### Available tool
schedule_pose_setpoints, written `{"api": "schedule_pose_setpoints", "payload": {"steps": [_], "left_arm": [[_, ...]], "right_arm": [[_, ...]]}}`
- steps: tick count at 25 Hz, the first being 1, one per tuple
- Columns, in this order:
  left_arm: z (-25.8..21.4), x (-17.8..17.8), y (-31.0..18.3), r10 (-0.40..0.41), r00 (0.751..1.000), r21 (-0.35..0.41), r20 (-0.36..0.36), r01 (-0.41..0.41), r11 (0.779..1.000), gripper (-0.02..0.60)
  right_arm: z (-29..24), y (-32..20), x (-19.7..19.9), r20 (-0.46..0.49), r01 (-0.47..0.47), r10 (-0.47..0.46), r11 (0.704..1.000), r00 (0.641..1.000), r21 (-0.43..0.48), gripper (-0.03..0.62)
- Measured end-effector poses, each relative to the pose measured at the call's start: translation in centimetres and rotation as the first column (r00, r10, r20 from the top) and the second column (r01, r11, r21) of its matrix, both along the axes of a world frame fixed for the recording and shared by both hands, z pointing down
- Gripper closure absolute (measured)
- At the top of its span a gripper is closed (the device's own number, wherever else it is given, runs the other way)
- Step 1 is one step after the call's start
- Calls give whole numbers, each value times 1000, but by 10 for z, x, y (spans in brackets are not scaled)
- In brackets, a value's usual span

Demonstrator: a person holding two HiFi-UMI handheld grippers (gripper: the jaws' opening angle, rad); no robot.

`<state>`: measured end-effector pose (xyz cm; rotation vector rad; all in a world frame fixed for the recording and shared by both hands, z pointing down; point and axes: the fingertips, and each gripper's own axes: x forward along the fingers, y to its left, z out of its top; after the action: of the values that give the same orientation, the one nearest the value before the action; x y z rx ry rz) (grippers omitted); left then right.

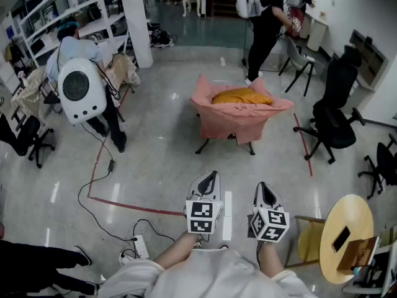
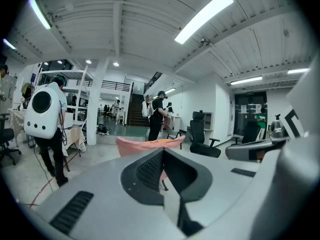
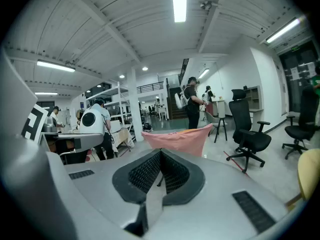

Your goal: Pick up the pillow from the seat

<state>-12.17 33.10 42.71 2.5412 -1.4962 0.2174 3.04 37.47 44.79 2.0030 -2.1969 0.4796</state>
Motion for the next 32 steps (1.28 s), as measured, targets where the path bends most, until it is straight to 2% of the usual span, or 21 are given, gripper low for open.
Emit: {"api": "schedule_pose_setpoints", "payload": {"steps": [8, 17, 25, 32], "left_arm": [[2, -14, -7, 5, 1000, 18, 7, -6, 1000, 581], [7, -43, -19, 31, 999, 16, 31, -31, 999, 581], [35, -55, -43, 24, 999, -46, 34, -22, 999, 581], [50, -48, -82, 4, 999, -81, 37, -1, 997, 581]], "right_arm": [[3, -4, -15, -9, 1, -1, 1000, 1000, -5, 565], [10, -16, -36, 11, -41, 41, 999, 999, -5, 565], [43, -27, -34, 5, -88, 90, 990, 996, -110, 565], [52, -70, -19, 22, -82, 85, 989, 996, -126, 565]]}}
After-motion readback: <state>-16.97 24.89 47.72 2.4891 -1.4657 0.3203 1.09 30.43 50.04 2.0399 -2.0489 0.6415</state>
